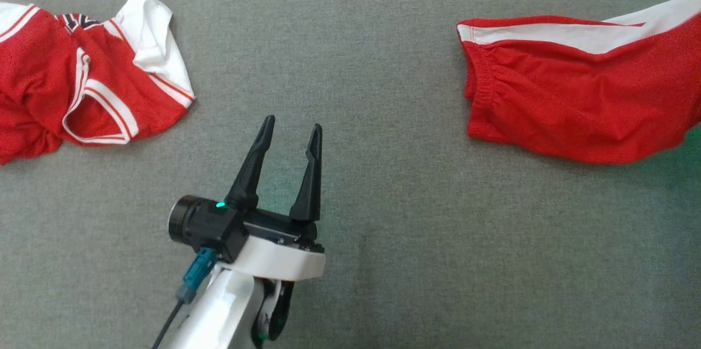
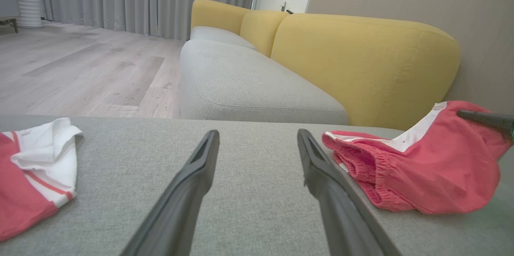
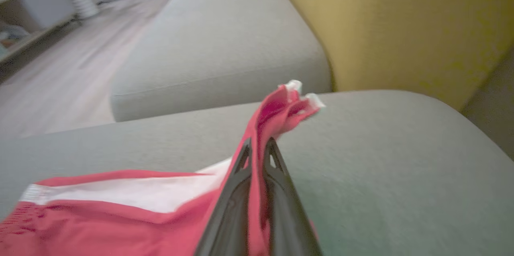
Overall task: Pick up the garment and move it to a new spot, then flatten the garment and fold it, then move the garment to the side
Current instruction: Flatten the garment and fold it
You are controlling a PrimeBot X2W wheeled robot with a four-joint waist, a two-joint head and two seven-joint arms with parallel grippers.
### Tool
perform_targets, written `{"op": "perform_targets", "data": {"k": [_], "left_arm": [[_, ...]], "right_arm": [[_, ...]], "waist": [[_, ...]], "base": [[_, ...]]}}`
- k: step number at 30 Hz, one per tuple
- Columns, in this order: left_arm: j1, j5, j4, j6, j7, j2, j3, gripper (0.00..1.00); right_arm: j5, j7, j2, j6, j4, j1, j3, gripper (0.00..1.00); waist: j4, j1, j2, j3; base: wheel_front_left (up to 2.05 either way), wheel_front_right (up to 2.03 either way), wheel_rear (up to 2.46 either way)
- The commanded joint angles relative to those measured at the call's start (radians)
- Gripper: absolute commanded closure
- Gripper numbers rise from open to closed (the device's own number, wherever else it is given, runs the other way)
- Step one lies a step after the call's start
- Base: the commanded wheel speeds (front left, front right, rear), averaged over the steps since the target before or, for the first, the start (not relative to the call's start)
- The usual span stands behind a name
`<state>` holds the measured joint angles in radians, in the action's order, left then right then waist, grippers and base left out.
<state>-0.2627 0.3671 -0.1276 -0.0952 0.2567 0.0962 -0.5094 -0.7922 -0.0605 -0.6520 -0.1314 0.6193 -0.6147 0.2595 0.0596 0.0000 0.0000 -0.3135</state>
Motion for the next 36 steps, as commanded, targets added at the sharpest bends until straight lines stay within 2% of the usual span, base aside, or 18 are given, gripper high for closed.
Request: {"op": "perform_targets", "data": {"k": [1,8,13,14,15,16,17,21,30,36], "left_arm": [[-0.003,-0.013,0.021,0.01,0.005,-0.004,0.038,0.0],[0.006,-0.018,0.004,0.027,0.005,-0.016,0.059,0.0],[0.015,-0.02,-0.003,0.041,0.005,-0.028,0.069,0.0],[0.016,-0.02,-0.005,0.042,0.005,-0.03,0.071,0.0],[0.017,-0.019,-0.005,0.044,0.005,-0.032,0.074,0.0],[0.018,-0.017,-0.006,0.046,0.005,-0.035,0.076,0.0],[0.018,-0.016,-0.007,0.048,0.005,-0.036,0.077,0.0],[0.026,-0.019,-0.007,0.049,0.005,-0.041,0.086,0.0],[0.103,-0.029,0.006,0.037,0.005,-0.044,0.134,0.0],[0.173,-0.045,0.01,0.025,0.005,-0.045,0.167,0.0]], "right_arm": [[-0.008,-0.016,-0.009,0.001,-0.077,-0.014,0.019,1.0],[-0.052,-0.101,0.043,0.001,-0.304,0.034,0.043,1.0],[-0.032,-0.165,0.126,0.001,-0.432,0.096,0.073,1.0],[-0.023,-0.18,0.145,0.001,-0.446,0.112,0.088,0.97],[-0.015,-0.191,0.166,0.001,-0.456,0.127,0.1,0.82],[-0.011,-0.198,0.187,0.001,-0.464,0.141,0.11,0.33],[-0.01,-0.198,0.209,0.001,-0.466,0.156,0.11,0.0],[0.018,-0.138,0.246,0.001,-0.477,0.193,0.051,0.0],[0.096,0.051,0.224,0.001,-0.5,0.34,-0.153,0.0],[0.129,0.136,0.228,0.001,-0.468,0.45,-0.15,0.0]], "waist": [[0.001,0.0,0.0,0.007],[0.018,0.0,0.0,0.03],[0.039,0.0,0.0,0.033],[0.043,0.0,0.0,0.034],[0.047,0.0,0.0,0.034],[0.051,0.0,0.0,0.034],[0.056,0.0,0.0,0.035],[0.069,0.0,0.0,0.055],[0.06,0.0,0.0,0.151],[0.043,0.0,0.0,0.233]], "base": [[0.0,0.0,0.0],[0.0,0.0,0.0],[0.0,0.0,0.0],[0.0,0.0,0.0],[0.0,0.0,0.0],[0.0,0.0,0.0],[0.0,0.0,0.0],[0.0,0.0,0.0],[0.0,0.0,0.0],[0.0,0.0,0.0]]}}
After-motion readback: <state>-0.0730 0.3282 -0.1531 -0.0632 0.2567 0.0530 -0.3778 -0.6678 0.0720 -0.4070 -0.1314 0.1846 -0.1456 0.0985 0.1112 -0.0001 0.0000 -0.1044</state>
